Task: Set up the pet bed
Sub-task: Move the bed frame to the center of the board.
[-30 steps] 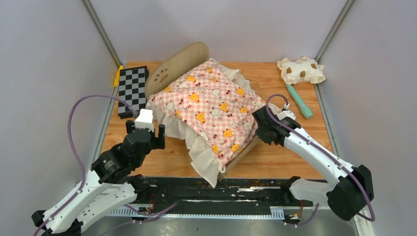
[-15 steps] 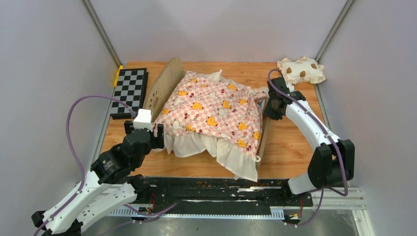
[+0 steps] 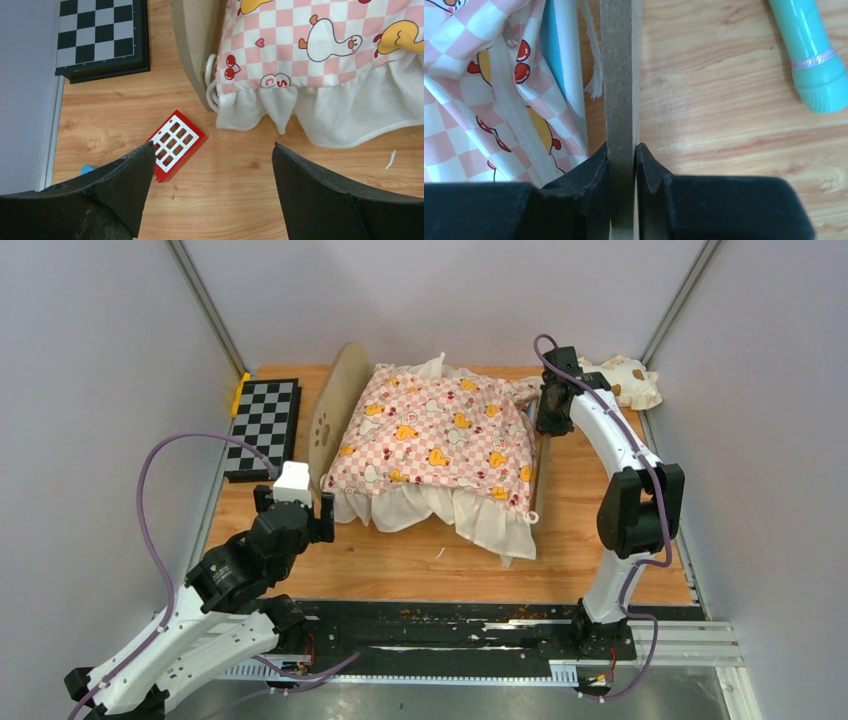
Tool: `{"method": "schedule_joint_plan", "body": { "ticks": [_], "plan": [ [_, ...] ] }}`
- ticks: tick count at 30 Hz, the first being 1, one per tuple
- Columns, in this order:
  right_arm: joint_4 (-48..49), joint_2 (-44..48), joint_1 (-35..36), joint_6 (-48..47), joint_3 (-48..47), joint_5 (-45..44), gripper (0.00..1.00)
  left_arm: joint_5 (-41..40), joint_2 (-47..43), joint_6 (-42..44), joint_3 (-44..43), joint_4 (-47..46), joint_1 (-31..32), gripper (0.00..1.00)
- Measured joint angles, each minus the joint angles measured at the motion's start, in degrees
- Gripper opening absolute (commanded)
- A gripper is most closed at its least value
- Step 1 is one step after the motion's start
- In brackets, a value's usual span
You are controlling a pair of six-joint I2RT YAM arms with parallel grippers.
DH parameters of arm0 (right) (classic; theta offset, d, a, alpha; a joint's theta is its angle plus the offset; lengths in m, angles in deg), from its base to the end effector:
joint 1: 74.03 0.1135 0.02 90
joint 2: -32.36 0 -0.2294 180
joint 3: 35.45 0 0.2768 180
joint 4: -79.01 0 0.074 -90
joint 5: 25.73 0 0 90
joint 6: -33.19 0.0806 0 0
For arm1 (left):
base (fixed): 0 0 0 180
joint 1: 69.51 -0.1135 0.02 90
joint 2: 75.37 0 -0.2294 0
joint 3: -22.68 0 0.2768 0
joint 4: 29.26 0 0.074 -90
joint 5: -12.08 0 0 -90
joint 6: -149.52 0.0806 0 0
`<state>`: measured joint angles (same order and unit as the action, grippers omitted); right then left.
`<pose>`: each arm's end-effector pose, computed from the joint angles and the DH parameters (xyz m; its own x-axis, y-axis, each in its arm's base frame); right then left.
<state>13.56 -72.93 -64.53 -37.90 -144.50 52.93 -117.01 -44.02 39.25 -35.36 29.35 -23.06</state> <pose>0.4260 0.0552 0.2182 -0.8441 0.1809 -0.5047 0.2153 0.9765 -0.0101 0.1659 -0.1007 0.2850 -0.4089 0.0398 -0.9117 0.0556 0.9983 0.0187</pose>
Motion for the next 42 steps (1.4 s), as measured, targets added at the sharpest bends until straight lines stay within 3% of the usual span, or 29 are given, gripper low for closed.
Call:
{"method": "schedule_joint_plan", "body": {
  "ticks": [6,10,18,23,28,31,35,39,42],
  "plan": [
    [-0.33,-5.92,-1.77,-4.33,-6.54,-0.02,0.08,-0.02,0.44,0.0,0.0,0.0,0.0,0.93],
    [0.04,-6.49,-2.19,-6.93,-7.06,-0.35,0.0,-0.02,0.44,0.0,0.0,0.0,0.0,0.93],
    [4.48,-6.12,-2.29,-12.79,-6.14,-0.72,0.0,-1.57,1.38,1.36,-0.2,-0.96,0.0,0.98],
    [8.48,-4.55,-2.69,-15.69,-3.06,0.61,0.03,-3.45,11.21,4.15,-7.87,-2.71,-1.14,1.0],
    [10.03,-4.44,-3.3,-17.75,-2.67,1.86,0.09,3.56,25.77,6.01,-19.02,-7.34,-13.55,1.0],
    [10.6,-4.44,-3.65,-19.02,-2.67,2.64,0.18,6.86,32.22,7.02,-21.57,-8.94,-18.88,1.0],
    [10.75,-4.44,-4.2,-21.73,-2.84,4.76,0.4,10.62,38.12,7.82,-23.43,-9.81,-22.05,0.95],
    [11.72,-3.87,-4.17,-24.52,-5.97,7.52,0.67,15.37,42.82,7.8,-24.61,-11.43,-24.48,0.83],
    [12.13,-1.53,-4.09,-25.0,-7.52,8.41,0.71,17.99,44.15,7.72,-24.59,-11.82,-25.03,0.77]
  ]
}}
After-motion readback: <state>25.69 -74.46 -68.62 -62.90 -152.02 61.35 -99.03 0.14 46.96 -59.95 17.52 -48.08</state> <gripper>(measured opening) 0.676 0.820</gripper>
